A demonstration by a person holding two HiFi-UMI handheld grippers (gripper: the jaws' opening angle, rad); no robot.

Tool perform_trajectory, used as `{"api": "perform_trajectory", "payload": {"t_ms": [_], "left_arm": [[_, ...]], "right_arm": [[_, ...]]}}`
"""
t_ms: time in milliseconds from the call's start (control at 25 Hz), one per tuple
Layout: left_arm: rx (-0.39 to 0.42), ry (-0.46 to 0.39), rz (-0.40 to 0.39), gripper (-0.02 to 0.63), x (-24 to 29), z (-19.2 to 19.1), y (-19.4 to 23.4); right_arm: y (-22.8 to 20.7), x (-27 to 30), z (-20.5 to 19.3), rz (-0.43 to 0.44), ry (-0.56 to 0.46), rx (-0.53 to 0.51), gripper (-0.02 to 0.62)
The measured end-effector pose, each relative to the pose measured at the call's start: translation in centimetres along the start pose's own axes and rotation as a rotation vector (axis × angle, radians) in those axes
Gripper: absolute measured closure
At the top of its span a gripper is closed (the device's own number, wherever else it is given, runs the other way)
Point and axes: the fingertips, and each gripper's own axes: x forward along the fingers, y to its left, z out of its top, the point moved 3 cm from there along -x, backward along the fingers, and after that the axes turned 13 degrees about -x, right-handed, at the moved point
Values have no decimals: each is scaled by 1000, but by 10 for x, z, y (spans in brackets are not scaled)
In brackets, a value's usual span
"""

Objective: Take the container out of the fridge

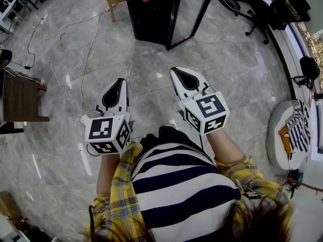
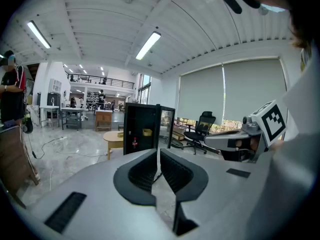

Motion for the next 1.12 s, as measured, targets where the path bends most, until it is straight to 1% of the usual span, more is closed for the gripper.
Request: {"api": "perform_trajectory", "payload": {"t_ms": [240,520,640,880,1000,1120], "left_arm": [[-3,-15,22,572,22,-1,-9],[-22,-9,55,572,30,-7,-10],[-38,-7,65,572,34,-6,-3],[-33,-14,85,572,50,2,15],[-38,-19,78,572,65,6,29],[-38,-15,56,572,88,14,40]], "right_arm": [[-22,5,-9,13,-7,-12,568],[-38,15,-18,34,4,-12,568],[-42,24,-20,41,13,-14,568],[-48,44,-27,53,39,-17,568],[-51,59,-27,46,49,-32,566],[-63,78,-23,22,59,-46,566]]}}
